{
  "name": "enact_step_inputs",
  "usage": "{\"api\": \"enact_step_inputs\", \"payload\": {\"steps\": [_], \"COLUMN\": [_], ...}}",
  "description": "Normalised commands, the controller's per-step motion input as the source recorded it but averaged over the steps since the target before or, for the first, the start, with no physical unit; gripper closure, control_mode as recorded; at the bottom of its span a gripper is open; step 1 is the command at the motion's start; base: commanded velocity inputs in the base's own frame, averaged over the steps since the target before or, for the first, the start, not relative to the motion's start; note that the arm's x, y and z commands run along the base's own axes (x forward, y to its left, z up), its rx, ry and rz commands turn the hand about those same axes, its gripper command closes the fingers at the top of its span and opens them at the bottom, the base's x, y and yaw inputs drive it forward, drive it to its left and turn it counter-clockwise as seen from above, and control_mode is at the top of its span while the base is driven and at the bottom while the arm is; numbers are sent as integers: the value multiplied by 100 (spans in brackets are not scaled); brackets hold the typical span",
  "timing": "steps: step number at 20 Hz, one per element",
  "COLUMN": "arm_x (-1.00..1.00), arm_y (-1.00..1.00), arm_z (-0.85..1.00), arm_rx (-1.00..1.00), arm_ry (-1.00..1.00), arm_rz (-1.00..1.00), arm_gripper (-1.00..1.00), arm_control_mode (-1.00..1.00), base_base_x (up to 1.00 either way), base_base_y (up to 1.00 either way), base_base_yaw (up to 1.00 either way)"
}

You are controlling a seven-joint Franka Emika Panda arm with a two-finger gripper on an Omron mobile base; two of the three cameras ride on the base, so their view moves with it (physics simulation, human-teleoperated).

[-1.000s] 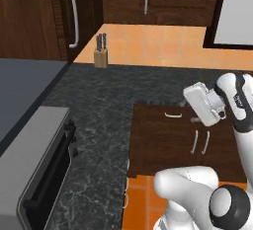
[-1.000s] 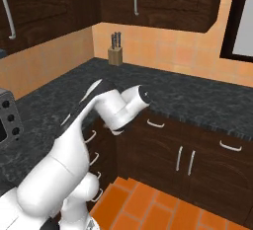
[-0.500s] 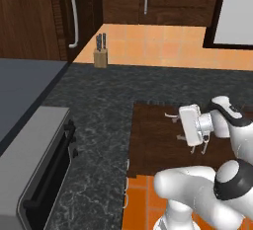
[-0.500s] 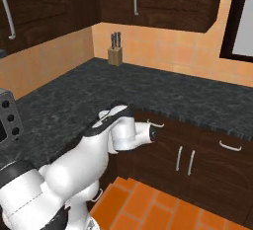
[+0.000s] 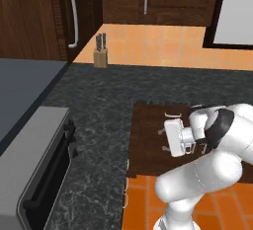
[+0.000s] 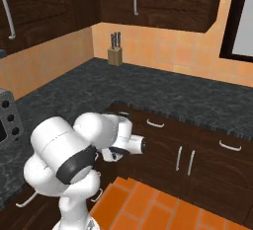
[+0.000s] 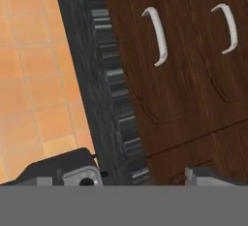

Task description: Take a straw from the drawer in front and place it inside the glass cup on the dining counter.

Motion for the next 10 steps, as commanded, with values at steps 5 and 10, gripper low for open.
{"api": "enact_step_inputs", "payload": {"steps": [5,10], "arm_x": [48,24], "arm_y": [29,30], "arm_z": [-49,-26], "arm_rx": [0,3], "arm_ry": [-6,-15], "arm_rz": [13,11], "arm_gripper": [-100,-100], "arm_control_mode": [-100,-100], "base_base_x": [0,0], "base_base_y": [0,0], "base_base_yaw": [0,0]}}
